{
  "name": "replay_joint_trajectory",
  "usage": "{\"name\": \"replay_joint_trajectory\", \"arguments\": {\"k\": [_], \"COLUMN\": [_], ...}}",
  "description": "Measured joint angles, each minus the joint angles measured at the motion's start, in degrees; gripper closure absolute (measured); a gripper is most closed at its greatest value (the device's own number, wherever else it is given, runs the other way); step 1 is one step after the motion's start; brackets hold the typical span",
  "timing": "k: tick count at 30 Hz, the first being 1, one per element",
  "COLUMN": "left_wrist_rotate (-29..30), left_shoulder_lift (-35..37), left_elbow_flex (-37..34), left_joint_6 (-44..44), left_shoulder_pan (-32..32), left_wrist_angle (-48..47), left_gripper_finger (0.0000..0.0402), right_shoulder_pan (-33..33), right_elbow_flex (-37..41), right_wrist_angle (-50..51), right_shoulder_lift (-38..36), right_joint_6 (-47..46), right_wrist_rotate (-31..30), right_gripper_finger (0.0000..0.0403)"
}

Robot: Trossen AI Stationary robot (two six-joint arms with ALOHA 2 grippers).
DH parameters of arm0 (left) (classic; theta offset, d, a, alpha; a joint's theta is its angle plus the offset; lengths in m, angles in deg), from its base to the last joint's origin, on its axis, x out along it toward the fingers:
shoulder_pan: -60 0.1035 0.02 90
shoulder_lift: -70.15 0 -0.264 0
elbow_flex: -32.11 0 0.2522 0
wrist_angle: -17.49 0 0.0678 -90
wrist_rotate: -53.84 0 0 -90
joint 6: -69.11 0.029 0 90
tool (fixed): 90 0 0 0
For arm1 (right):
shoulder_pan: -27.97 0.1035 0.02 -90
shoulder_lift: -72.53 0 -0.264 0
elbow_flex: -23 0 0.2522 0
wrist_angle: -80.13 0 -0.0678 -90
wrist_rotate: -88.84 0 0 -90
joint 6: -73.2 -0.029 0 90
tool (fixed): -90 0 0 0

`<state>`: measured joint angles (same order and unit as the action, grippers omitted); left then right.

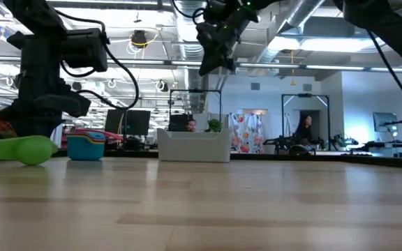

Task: Nest measuring cups in basket
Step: Stack the green measuring cup on the red measuring cup

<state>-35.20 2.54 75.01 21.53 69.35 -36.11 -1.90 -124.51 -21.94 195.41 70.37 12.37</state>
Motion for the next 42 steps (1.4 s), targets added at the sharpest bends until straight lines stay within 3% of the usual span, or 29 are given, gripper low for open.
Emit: {"name": "replay_joint_trajectory", "arguments": {"k": [11,20,26,29,33,37,42], "left_wrist_rotate": [-1.6,0.0,2.8,1.6,-0.1,-0.7,-2.5], "left_shoulder_lift": [3.3,4.7,4.7,4.5,2.5,0.3,-3.7], "left_elbow_flex": [2.5,4.4,4.4,4.4,4.4,4.4,4.4], "left_joint_6": [-7.6,0.8,9.3,11.3,14.5,17.0,20.8], "left_shoulder_pan": [0.0,0.0,0.1,1.0,2.2,3.1,3.5], "left_wrist_angle": [-3.1,-2.5,-0.9,-1.0,-1.6,-0.6,1.0], "left_gripper_finger": [0.0371,0.037,0.0329,0.0302,0.0283,0.0281,0.0296], "right_shoulder_pan": [0.6,1.1,2.3,3.1,4.0,4.8,4.2], "right_elbow_flex": [0.0,0.0,1.2,8.0,24.4,39.4,50.8], "right_wrist_angle": [1.6,2.2,2.7,-2.6,-16.0,-27.9,-34.7], "right_shoulder_lift": [-0.1,-1.2,-4.3,-8.1,-15.1,-22.4,-30.1], "right_joint_6": [0.9,-1.0,-1.2,-2.7,-8.3,-14.9,-20.8], "right_wrist_rotate": [0.0,3.3,3.5,4.1,7.6,7.9,7.4], "right_gripper_finger": [0.038,0.0373,0.0365,0.0365,0.0371,0.0377,0.0382]}}
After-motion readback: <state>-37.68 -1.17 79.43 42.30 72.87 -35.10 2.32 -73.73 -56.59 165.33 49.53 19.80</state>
